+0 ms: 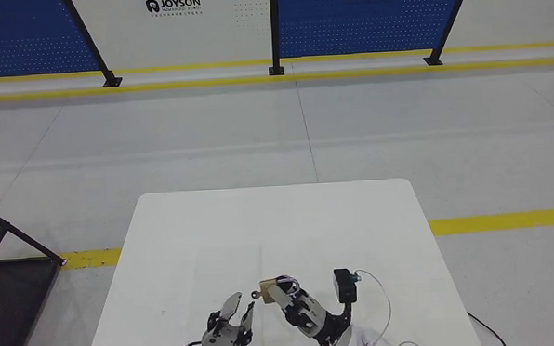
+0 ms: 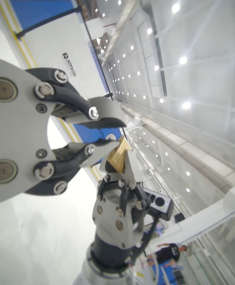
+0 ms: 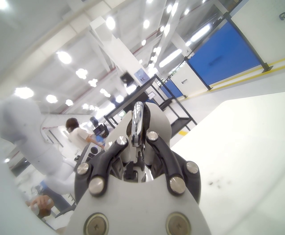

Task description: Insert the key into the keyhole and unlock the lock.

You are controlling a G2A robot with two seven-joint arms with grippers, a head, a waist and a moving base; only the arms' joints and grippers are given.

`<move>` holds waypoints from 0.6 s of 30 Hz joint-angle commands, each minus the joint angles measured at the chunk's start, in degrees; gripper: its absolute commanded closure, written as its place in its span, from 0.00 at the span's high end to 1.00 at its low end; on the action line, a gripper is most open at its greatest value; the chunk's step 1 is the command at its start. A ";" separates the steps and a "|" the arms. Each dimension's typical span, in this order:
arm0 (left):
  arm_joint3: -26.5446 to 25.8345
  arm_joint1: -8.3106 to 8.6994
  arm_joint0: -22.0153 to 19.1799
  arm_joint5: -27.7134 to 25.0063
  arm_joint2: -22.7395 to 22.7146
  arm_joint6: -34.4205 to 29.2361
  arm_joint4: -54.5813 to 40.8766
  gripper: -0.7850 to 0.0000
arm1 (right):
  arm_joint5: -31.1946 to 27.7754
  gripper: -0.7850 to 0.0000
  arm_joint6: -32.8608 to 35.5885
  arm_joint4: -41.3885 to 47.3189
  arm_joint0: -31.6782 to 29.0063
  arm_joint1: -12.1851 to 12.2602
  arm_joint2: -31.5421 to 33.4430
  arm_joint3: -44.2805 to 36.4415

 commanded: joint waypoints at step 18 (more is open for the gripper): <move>-15.81 6.55 21.92 -53.73 -23.80 -20.72 -23.22 1.00 | 16.24 0.00 30.05 3.84 11.31 -2.07 -10.39 10.55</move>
